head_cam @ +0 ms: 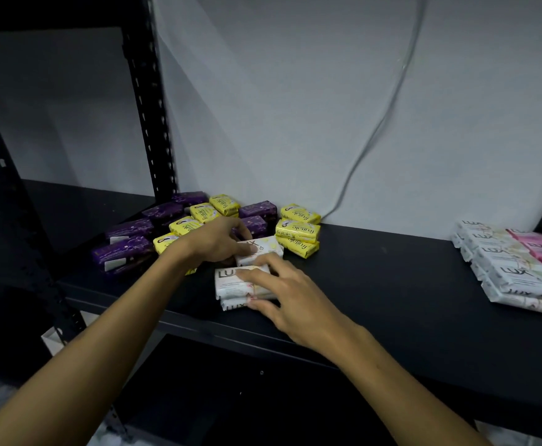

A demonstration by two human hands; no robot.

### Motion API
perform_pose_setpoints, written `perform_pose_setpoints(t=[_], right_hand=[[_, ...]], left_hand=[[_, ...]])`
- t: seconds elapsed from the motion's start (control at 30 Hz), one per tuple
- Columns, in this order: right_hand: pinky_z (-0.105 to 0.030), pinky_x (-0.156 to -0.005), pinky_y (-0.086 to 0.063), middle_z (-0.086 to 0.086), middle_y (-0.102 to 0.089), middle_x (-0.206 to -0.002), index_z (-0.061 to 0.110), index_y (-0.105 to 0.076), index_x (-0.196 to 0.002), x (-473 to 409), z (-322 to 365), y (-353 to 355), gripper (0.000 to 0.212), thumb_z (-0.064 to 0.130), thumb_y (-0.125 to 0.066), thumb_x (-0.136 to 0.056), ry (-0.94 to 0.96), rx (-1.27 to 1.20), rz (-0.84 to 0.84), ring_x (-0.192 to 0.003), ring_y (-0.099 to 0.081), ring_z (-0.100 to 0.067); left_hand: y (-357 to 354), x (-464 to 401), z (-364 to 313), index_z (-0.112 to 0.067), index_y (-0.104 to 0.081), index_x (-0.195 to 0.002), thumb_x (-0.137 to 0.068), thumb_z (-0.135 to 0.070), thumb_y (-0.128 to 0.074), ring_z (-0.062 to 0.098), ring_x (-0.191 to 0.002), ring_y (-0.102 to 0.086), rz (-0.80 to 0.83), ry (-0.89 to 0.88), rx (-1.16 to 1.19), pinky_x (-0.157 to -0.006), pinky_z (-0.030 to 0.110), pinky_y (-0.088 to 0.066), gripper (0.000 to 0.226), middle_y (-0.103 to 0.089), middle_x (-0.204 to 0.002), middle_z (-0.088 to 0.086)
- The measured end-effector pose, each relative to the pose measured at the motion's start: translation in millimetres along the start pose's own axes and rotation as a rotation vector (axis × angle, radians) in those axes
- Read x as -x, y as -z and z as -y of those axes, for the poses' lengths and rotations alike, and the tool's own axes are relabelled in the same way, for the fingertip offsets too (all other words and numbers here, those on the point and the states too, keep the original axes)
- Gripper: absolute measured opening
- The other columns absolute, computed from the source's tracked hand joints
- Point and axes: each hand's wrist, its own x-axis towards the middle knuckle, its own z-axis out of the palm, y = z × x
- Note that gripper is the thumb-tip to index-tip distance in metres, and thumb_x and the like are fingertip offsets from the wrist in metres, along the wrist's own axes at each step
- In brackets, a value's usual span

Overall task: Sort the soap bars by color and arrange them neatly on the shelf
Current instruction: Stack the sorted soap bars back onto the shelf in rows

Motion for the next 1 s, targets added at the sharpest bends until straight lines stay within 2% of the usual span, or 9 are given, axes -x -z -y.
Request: perform_pose_setpoints(t=[0.13,0.3,0.47,0.57,0.67,0.73,0.8,0.9,1.0], right_hand=[[-0.041,-0.094,-0.048,0.012,-0.041,-0.135,0.034,-0.053,-0.136,38.2,-15.7,27.5,0.044,0.033,-0.066,-0.093,-0.085,0.075,-0.038,-0.112,-0.049,-0.015],[-0.041,-0.087,-0.052,0.014,-0.044,-0.129,0.035,-0.058,-0.133,95.4,-41.9,68.7,0.043,0.033,-0.069,-0.091,-0.260,0.167,-0.125,-0.105,-0.054,-0.015],[-0.042,-0.084,-0.053,0.013,-0.047,-0.127,0.031,-0.062,-0.129,158.9,-56.6,107.2,0.046,0.027,-0.075,-0.085,-0.453,0.293,-0.229,-0.103,-0.057,-0.018],[-0.043,-0.080,-0.053,0.008,-0.050,-0.126,0.029,-0.063,-0.128,191.3,-59.7,128.6,0.048,0.026,-0.078,-0.083,-0.548,0.406,-0.251,-0.100,-0.058,-0.021],[-0.043,-0.071,-0.053,-0.002,-0.058,-0.120,0.024,-0.066,-0.125,215.0,-64.0,146.5,0.050,0.023,-0.082,-0.078,-0.604,0.590,-0.234,-0.088,-0.063,-0.030],[-0.045,-0.070,-0.052,-0.009,-0.063,-0.115,0.021,-0.066,-0.122,223.3,-67.6,155.7,0.050,0.021,-0.084,-0.075,-0.629,0.719,-0.213,-0.083,-0.065,-0.035],[-0.048,-0.073,-0.051,-0.014,-0.067,-0.111,0.019,-0.068,-0.116,226.9,-71.7,161.5,0.051,0.020,-0.088,-0.070,-0.661,0.857,-0.202,-0.086,-0.066,-0.038],[-0.048,-0.079,-0.048,-0.016,-0.069,-0.109,0.017,-0.069,-0.110,225.6,-78.9,167.2,0.052,0.019,-0.091,-0.063,-0.689,1.016,-0.168,-0.100,-0.063,-0.039],[-0.049,-0.087,-0.038,-0.016,-0.067,-0.112,0.016,-0.069,-0.108,224.8,-87.5,172.9,0.048,0.011,-0.088,-0.064,-0.724,1.096,-0.123,-0.111,-0.056,-0.040]], left_hand=[[-10.1,-2.2,-5.8,-0.015,-0.063,-0.100,-0.089,-0.025,-0.075,0.019,-0.079,-0.062,0.009,-0.007,0.010,-0.075,0.037,-0.057,0.019,-0.069,-0.097,0.013],[-31.9,5.6,-21.4,-0.018,-0.065,-0.107,-0.089,-0.031,-0.074,0.020,-0.098,-0.066,0.044,-0.112,-0.005,-0.084,0.030,-0.052,0.024,-0.069,-0.104,0.004],[-67.7,20.6,-47.7,-0.024,-0.065,-0.105,-0.089,-0.034,-0.073,0.017,-0.099,-0.067,0.110,-0.183,0.075,-0.093,0.035,-0.053,0.020,-0.070,-0.105,-0.001],[-90.6,26.9,-64.4,-0.023,-0.066,-0.104,-0.089,-0.032,-0.074,0.021,-0.099,-0.067,0.134,-0.242,0.109,-0.092,0.035,-0.053,0.019,-0.071,-0.103,0.002],[-113.2,29.9,-84.7,-0.023,-0.066,-0.104,-0.090,-0.029,-0.073,0.023,-0.100,-0.065,0.193,-0.308,0.125,-0.090,0.034,-0.053,0.017,-0.070,-0.106,0.004],[-127.2,30.6,-99.3,-0.025,-0.066,-0.104,-0.091,-0.030,-0.072,0.020,-0.098,-0.065,0.238,-0.347,0.125,-0.086,0.030,-0.053,0.016,-0.070,-0.105,0.003],[-140.9,30.0,-112.5,-0.028,-0.066,-0.104,-0.091,-0.032,-0.071,0.015,-0.094,-0.065,0.267,-0.380,0.120,-0.083,0.028,-0.053,0.015,-0.070,-0.103,-0.002],[-160.5,28.9,-127.8,-0.030,-0.065,-0.105,-0.092,-0.032,-0.069,0.008,-0.088,-0.063,0.285,-0.413,0.138,-0.079,0.023,-0.050,0.014,-0.069,-0.100,-0.005],[-176.0,27.4,-139.0,-0.033,-0.065,-0.106,-0.093,-0.034,-0.068,0.011,-0.089,-0.064,0.309,-0.439,0.150,-0.079,0.024,-0.050,0.013,-0.069,-0.097,-0.006]])
